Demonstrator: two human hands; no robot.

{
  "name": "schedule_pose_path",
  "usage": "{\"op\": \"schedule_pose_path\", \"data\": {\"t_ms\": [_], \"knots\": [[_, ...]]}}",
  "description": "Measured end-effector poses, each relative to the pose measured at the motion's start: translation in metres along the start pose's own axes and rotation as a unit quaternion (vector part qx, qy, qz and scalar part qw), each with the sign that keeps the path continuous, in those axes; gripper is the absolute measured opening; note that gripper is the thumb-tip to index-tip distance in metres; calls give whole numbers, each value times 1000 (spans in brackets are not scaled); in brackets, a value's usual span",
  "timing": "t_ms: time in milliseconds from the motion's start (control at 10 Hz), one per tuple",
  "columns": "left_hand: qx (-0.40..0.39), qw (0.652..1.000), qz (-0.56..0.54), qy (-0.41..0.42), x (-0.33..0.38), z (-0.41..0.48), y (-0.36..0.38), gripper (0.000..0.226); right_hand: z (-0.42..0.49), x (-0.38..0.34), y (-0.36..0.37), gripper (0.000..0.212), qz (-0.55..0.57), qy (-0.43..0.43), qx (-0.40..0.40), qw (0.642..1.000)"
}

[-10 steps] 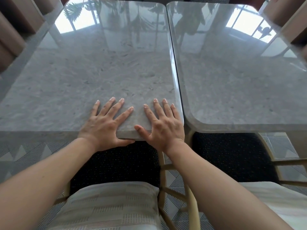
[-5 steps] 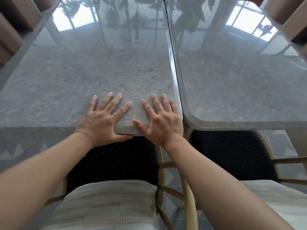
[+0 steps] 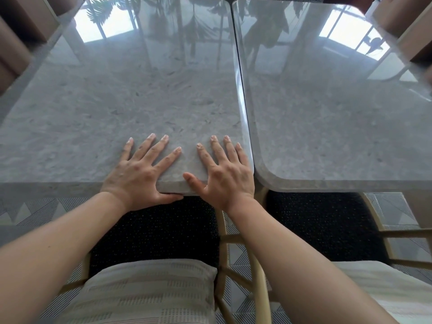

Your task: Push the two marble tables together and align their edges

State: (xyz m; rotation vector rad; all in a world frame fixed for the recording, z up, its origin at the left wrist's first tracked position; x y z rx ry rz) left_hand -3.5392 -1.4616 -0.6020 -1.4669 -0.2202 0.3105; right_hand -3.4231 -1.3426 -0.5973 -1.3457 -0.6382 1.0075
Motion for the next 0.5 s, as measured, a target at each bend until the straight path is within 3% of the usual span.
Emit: {"op": "schedule_pose_path", "data": {"t_ms": [200,300,400,500], "knots": [[-15,1000,-25,-12,-3,-2,1,118,-1,4,3,86,42,8,-32,999],[-36,996,-82,-27,-6,-3,-2,124,0,14,-6,75,139,33,-67,987],[10,961,-250,-118,-19,-1,-23,120,7,37,-31,49,425,147,-72,890],[155,877,-388,-234,-29,-13,-60,92,-1,80,-78,37,633,245,35,734]]}}
Point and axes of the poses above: each hand's wrist, its own z-axis towards the middle knuckle, its own y-axis out of the palm, x = y × z, the point moved 10 cm from there along z, towards the middle knuckle, and after that the axes turned 3 degrees about x, right-handed, at the moved point
